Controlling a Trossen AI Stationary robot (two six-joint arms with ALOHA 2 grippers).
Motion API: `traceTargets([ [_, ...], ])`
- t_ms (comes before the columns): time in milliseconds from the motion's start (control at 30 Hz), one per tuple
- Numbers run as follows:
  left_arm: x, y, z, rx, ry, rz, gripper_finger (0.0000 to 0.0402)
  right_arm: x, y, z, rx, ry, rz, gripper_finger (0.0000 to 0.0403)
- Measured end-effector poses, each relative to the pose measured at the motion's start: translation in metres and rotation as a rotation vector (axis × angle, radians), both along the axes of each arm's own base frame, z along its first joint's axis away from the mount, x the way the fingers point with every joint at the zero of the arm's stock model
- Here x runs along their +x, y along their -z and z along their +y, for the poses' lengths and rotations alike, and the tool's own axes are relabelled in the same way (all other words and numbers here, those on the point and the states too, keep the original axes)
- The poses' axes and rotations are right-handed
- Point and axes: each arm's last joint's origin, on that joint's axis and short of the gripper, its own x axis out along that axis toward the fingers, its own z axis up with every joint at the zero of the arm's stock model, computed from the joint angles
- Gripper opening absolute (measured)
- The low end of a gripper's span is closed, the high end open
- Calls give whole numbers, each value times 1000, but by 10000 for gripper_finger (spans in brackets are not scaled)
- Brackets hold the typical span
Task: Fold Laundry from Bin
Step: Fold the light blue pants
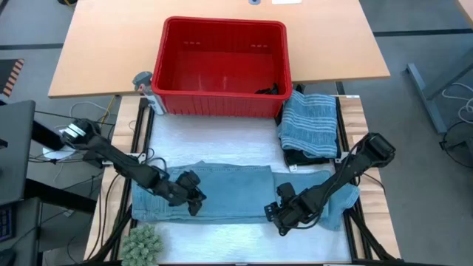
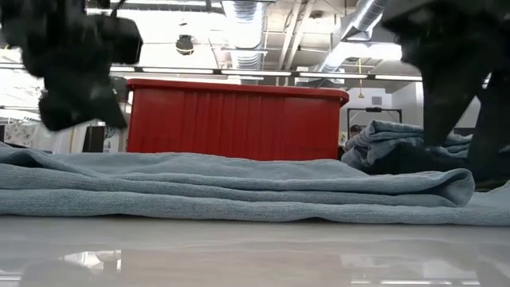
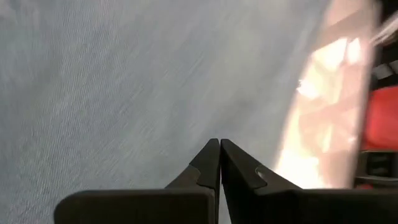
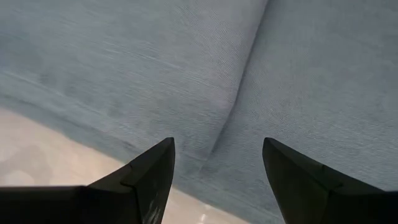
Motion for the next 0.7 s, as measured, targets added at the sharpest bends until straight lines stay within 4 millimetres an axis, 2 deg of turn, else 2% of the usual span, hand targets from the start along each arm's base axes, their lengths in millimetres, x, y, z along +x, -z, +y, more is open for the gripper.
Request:
traceTargets([
  [133,-13,-36,6,-71,8,-79,0,7,10,0,5,7,7,270],
  [267,-35,-71,12,-154,38,-107,0,16,20,2,21,-8,-6,270],
  [333,-49,-82,15,-178,43,-69,0,20,28,2,33,-16,16,270],
  [433,-69,-80,18,-184,46,69,0,25,39,3,51,-44,45,270],
  [567,-88,-63,17,-156,12,251,0,30,42,2,75,-48,46,258],
  [700,-90,-43,8,-162,-1,305,0,31,39,-4,68,-46,53,192],
])
